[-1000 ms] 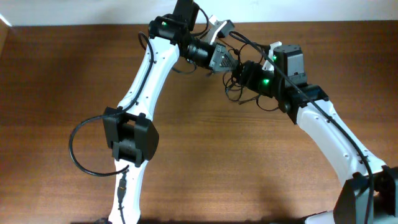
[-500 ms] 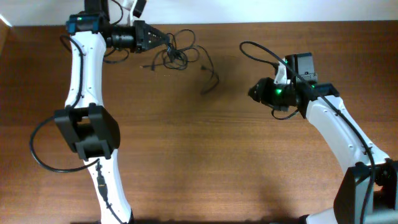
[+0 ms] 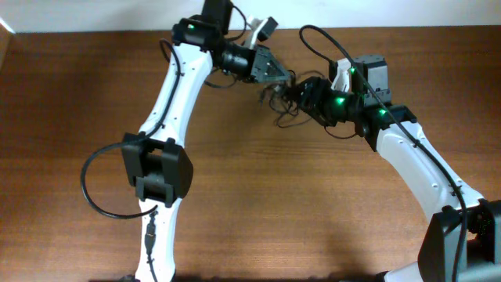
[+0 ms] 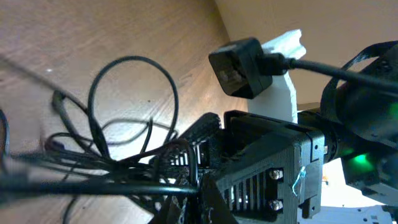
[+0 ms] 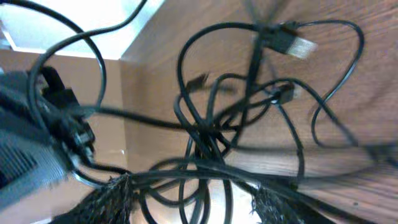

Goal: Untangle cables

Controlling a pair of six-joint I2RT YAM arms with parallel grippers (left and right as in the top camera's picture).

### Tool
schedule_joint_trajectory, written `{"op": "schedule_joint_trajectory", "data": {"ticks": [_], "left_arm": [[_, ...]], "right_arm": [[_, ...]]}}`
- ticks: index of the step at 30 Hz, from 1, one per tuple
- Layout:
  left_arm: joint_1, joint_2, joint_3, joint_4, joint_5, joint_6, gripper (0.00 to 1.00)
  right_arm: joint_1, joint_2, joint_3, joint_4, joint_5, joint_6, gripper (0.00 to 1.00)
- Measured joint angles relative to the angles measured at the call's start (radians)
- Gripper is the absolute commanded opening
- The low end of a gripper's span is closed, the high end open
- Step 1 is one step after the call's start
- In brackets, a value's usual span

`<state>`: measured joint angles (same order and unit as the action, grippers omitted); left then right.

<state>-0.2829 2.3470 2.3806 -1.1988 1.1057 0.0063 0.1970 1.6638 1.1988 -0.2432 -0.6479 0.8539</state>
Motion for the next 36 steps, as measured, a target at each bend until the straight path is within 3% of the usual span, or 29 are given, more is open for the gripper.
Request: {"op": "schedule_joint_trajectory", "data": {"ticks": [1, 3, 4, 6, 7, 11, 15, 16, 19, 20, 23, 26, 30, 31, 36], "left_arm": [[-0.008, 0.0, 0.0, 0.002, -0.004, -0.005, 0.0], [-0.018, 0.0, 0.0, 0.015, -0.005, -0.028, 0.0], [-0.02, 0.0, 0.0, 0.035, 0.018, -0.039, 0.0], [-0.022, 0.0, 0.0, 0.063, 0.072, -0.057, 0.0], [-0.022, 0.0, 0.0, 0.07, 0.094, -0.059, 0.0], [0.007, 0.0, 0.0, 0.133, 0.163, -0.072, 0.0], [0.176, 0.0, 0.0, 0.153, 0.069, -0.118, 0.0], [0.207, 0.0, 0.0, 0.153, 0.052, -0.122, 0.0], [0.208, 0.0, 0.0, 0.144, 0.033, -0.124, 0.0], [0.194, 0.0, 0.0, 0.144, 0.031, -0.124, 0.0], [0.146, 0.0, 0.0, 0.143, 0.031, -0.139, 0.0], [0.134, 0.0, 0.0, 0.142, 0.055, -0.168, 0.0], [0.134, 0.0, 0.0, 0.142, 0.061, -0.169, 0.0], [0.134, 0.0, 0.0, 0.142, 0.061, -0.169, 0.0], [0.099, 0.0, 0.0, 0.142, 0.061, -0.172, 0.0]], "right_arm": [[0.0, 0.0, 0.0, 0.013, 0.015, 0.011, 0.54], [0.0, 0.002, 0.0, 0.018, 0.019, 0.013, 0.49], [0.0, 0.007, 0.001, 0.026, 0.02, 0.016, 0.4], [0.002, 0.017, 0.007, 0.034, 0.027, 0.02, 0.11], [0.005, 0.021, 0.008, 0.033, 0.034, 0.012, 0.04], [0.018, 0.043, 0.008, -0.038, 0.054, -0.043, 0.04], [0.02, 0.043, 0.008, -0.074, 0.047, -0.137, 0.04], [0.02, 0.043, 0.008, -0.063, 0.034, -0.155, 0.08], [0.02, 0.039, 0.007, 0.011, -0.066, -0.23, 0.45], [0.02, 0.039, 0.007, 0.01, -0.097, -0.259, 0.51], [0.02, 0.038, 0.007, 0.012, -0.111, -0.285, 0.54], [0.02, 0.017, 0.007, 0.012, -0.066, -0.201, 0.61], [0.02, -0.025, 0.007, 0.058, -0.019, 0.037, 0.71], [0.02, -0.027, 0.007, 0.089, -0.003, 0.158, 0.72], [0.051, -0.027, 0.007, 0.125, 0.087, 0.355, 0.72]]}}
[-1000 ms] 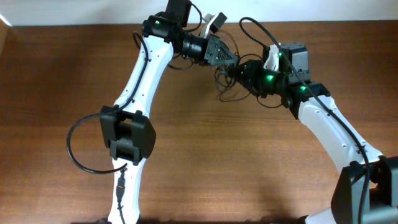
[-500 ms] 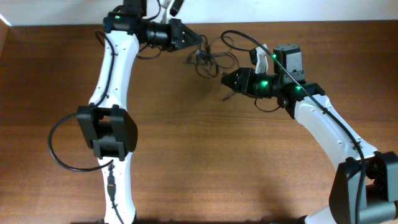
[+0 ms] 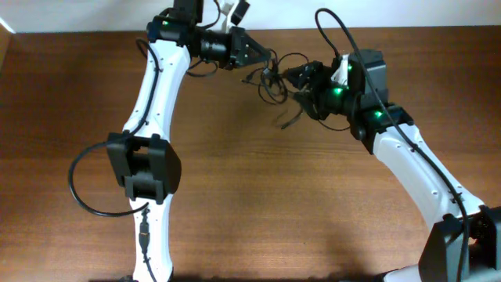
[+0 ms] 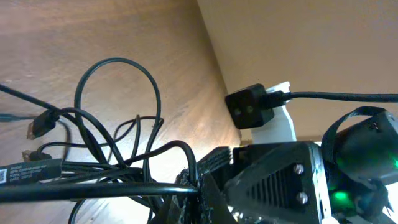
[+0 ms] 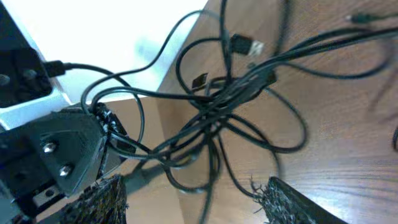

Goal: Untangle cables

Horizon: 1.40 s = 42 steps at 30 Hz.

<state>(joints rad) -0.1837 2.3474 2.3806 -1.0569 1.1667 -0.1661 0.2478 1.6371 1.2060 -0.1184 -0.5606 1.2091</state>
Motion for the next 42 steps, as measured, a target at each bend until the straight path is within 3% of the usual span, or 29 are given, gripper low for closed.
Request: {"op": "schedule_joint_trajectory", "data": {"ticks": [4, 7, 9, 16, 24, 29, 30, 31, 32, 36, 38, 42], "left_arm": [[-0.053, 0.0, 0.0, 0.003, 0.031, 0.0, 0.0], [-0.058, 0.0, 0.0, 0.01, 0.059, 0.0, 0.0], [-0.061, 0.0, 0.0, 0.006, 0.099, 0.0, 0.0], [-0.067, 0.0, 0.0, 0.012, 0.196, -0.015, 0.0], [-0.074, 0.0, -0.006, 0.319, 0.272, -0.228, 0.0], [-0.076, 0.0, -0.006, 0.359, 0.316, -0.258, 0.0], [-0.077, 0.0, -0.006, 0.359, 0.318, -0.259, 0.0], [-0.078, 0.0, -0.006, 0.359, 0.318, -0.259, 0.0], [-0.079, 0.0, -0.006, 0.359, 0.313, -0.262, 0.0], [-0.076, 0.0, -0.007, 0.432, 0.284, -0.309, 0.0], [-0.05, 0.0, -0.005, 0.547, 0.285, -0.372, 0.0], [0.034, 0.0, -0.006, 0.56, 0.268, -0.403, 0.0]], "right_arm": [[0.026, 0.002, 0.0, 0.007, 0.058, 0.037, 0.62], [0.028, 0.024, 0.0, 0.029, 0.07, 0.055, 0.45], [0.027, 0.045, 0.0, 0.04, 0.092, 0.056, 0.42], [0.027, 0.045, 0.004, 0.05, 0.12, 0.02, 0.42], [0.034, 0.045, 0.015, 0.09, 0.137, 0.018, 0.41], [0.043, 0.055, 0.013, 0.219, 0.064, 0.016, 0.47], [0.045, 0.057, 0.013, 0.227, 0.061, 0.017, 0.38], [0.045, 0.058, 0.013, 0.232, 0.059, 0.016, 0.15], [0.045, 0.059, 0.013, 0.231, 0.058, 0.012, 0.04], [0.045, 0.059, 0.017, 0.122, 0.053, -0.061, 0.04], [0.051, 0.061, 0.013, -0.009, 0.04, -0.167, 0.04], [0.055, 0.063, 0.015, -0.145, 0.027, -0.337, 0.04]]}}
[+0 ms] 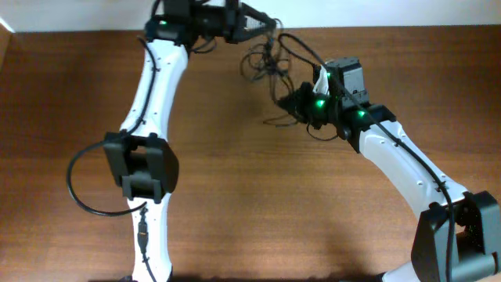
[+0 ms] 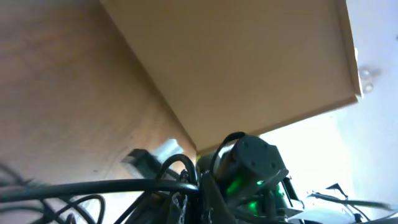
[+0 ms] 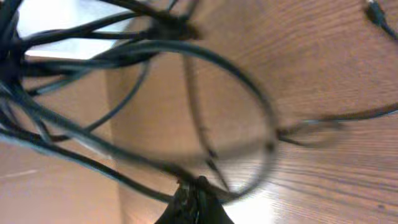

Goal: Untangle cables

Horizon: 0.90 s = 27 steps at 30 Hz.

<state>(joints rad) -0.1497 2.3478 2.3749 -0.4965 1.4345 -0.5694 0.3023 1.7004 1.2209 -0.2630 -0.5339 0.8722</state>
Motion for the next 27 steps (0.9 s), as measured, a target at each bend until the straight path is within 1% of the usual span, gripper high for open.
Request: {"op": "schedule_joint_trajectory", "data": {"ticks": [2, 4, 5, 6, 7, 9, 10, 12, 14, 16, 17, 19, 21, 22, 23, 24, 25, 26, 27], "left_arm": [[0.058, 0.0, 0.0, 0.001, -0.029, 0.004, 0.0], [0.077, 0.0, 0.001, -0.08, -0.087, 0.045, 0.0], [0.077, 0.0, 0.005, -0.138, -0.124, 0.056, 0.0], [0.073, 0.0, 0.006, -0.244, -0.194, 0.068, 0.0], [0.065, 0.0, 0.006, -0.291, -0.246, 0.076, 0.0], [0.04, 0.0, 0.006, -0.361, -0.291, 0.051, 0.0], [0.022, 0.0, 0.006, -0.387, -0.307, 0.017, 0.0], [-0.027, 0.0, 0.006, -0.435, -0.346, -0.088, 0.0], [-0.068, 0.0, 0.006, -0.475, -0.374, -0.198, 0.0], [-0.079, 0.0, 0.006, -0.496, -0.379, -0.276, 0.0], [-0.079, 0.0, 0.006, -0.51, -0.38, -0.298, 0.0], [-0.079, 0.0, 0.006, -0.523, -0.368, -0.323, 0.0], [-0.078, 0.0, 0.006, -0.531, -0.313, -0.341, 0.0], [-0.079, 0.0, 0.006, -0.536, -0.294, -0.344, 0.0], [-0.079, 0.0, 0.006, -0.536, -0.274, -0.354, 0.0], [-0.08, 0.0, 0.006, -0.536, -0.257, -0.364, 0.0], [-0.083, 0.0, 0.006, -0.536, -0.241, -0.378, 0.0], [-0.084, 0.0, 0.006, -0.536, -0.234, -0.384, 0.0], [-0.084, 0.0, 0.006, -0.536, -0.233, -0.389, 0.0]], "right_arm": [[0.001, -0.003, -0.001, -0.03, -0.017, -0.08, 0.04], [0.001, -0.027, -0.005, -0.085, -0.018, -0.159, 0.05], [0.001, -0.045, -0.006, -0.095, -0.019, -0.184, 0.18], [0.002, -0.091, -0.009, -0.1, -0.018, -0.226, 0.37], [0.002, -0.125, -0.009, -0.087, -0.019, -0.255, 0.46], [0.002, -0.148, -0.01, -0.026, -0.024, -0.277, 0.57], [0.002, -0.147, -0.011, 0.004, -0.025, -0.288, 0.62], [0.007, -0.147, -0.011, 0.051, -0.026, -0.301, 0.66], [0.025, -0.147, -0.011, 0.058, -0.014, -0.326, 0.66], [0.04, -0.147, -0.011, 0.006, 0.054, -0.364, 0.64], [0.041, -0.147, -0.011, -0.014, 0.086, -0.375, 0.62], [0.041, -0.147, -0.011, -0.023, 0.127, -0.396, 0.61], [0.041, -0.147, -0.011, -0.021, 0.159, -0.419, 0.61], [0.041, -0.147, -0.011, -0.021, 0.171, -0.428, 0.57], [0.041, -0.146, -0.011, -0.02, 0.179, -0.432, 0.51], [0.041, -0.142, -0.011, -0.013, 0.183, -0.439, 0.38], [0.041, -0.137, -0.011, -0.006, 0.187, -0.44, 0.18], [0.041, -0.131, -0.011, 0.0, 0.19, -0.448, 0.04], [0.041, -0.128, -0.011, 0.005, 0.193, -0.447, 0.04]]}}
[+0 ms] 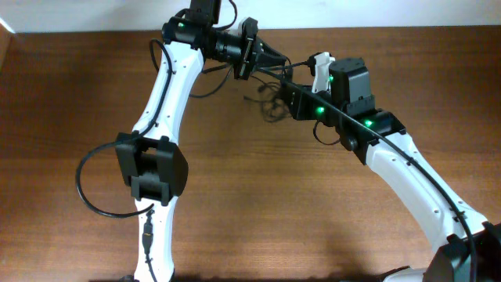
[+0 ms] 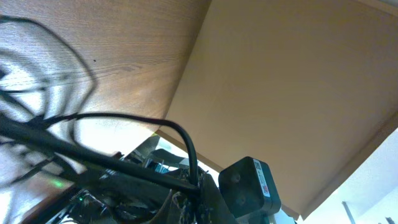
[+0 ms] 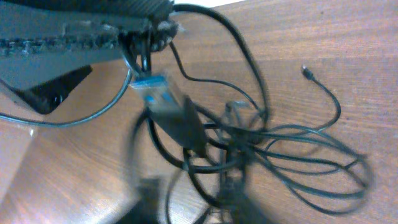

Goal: Untangle cables

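Observation:
A tangle of thin black cables hangs and lies near the table's back edge, between the two arms. My left gripper points right just above it, shut on a black strand. My right gripper is close below and to the right, and is blurred in its own view. It seems shut on strands of the tangle. In the right wrist view a dark USB plug with a blue tip dangles from the left gripper's fingertips.
The brown wooden table ends at a white strip along the back. The right arm's black wrist camera sits right beside my left fingers. The left arm's own cable loops out at the left.
My left gripper was at the very back edge with the tangle stretched below it. Now it is nearer and lower, close to the right gripper. The tangle is bunched between them.
First both grippers were at the tangle at the back middle, the left shut on a strand and the right open around the strands. Then the left was further back-left, the right still open. Later the right was shut on strands and the tangle was stretched; now the grippers are close together.

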Controlling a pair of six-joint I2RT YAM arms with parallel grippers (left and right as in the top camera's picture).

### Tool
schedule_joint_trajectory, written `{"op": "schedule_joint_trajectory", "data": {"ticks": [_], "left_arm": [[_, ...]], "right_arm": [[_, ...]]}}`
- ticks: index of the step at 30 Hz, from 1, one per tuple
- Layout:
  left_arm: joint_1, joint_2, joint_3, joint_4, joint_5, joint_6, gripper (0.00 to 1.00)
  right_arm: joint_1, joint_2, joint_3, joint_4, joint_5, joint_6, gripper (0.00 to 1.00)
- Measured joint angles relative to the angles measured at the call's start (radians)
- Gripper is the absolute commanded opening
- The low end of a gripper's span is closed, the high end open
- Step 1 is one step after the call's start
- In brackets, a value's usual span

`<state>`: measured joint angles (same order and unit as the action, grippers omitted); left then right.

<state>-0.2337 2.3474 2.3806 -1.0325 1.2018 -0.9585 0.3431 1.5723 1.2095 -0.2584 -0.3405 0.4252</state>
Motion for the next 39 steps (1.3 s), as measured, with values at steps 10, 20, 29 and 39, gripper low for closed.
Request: {"op": "schedule_joint_trajectory", "data": {"ticks": [10, 20, 29, 39], "left_arm": [[0.046, 0.0, 0.0, -0.014, -0.291, 0.337, 0.0], [0.066, -0.022, 0.002, -0.145, -0.744, 0.669, 0.0], [0.358, -0.017, 0.002, -0.132, -1.047, 0.805, 0.0], [0.234, -0.017, 0.043, -0.199, -0.032, 1.009, 0.0]], "right_arm": [[-0.115, -0.219, -0.001, -0.2, -0.054, 0.048, 0.04], [-0.583, -0.281, -0.017, -0.413, -0.526, 0.014, 0.04], [-0.861, -0.325, -0.007, -0.692, -0.223, -0.159, 0.04], [-0.39, -0.324, -0.007, -0.502, -0.261, -0.154, 0.48]]}}
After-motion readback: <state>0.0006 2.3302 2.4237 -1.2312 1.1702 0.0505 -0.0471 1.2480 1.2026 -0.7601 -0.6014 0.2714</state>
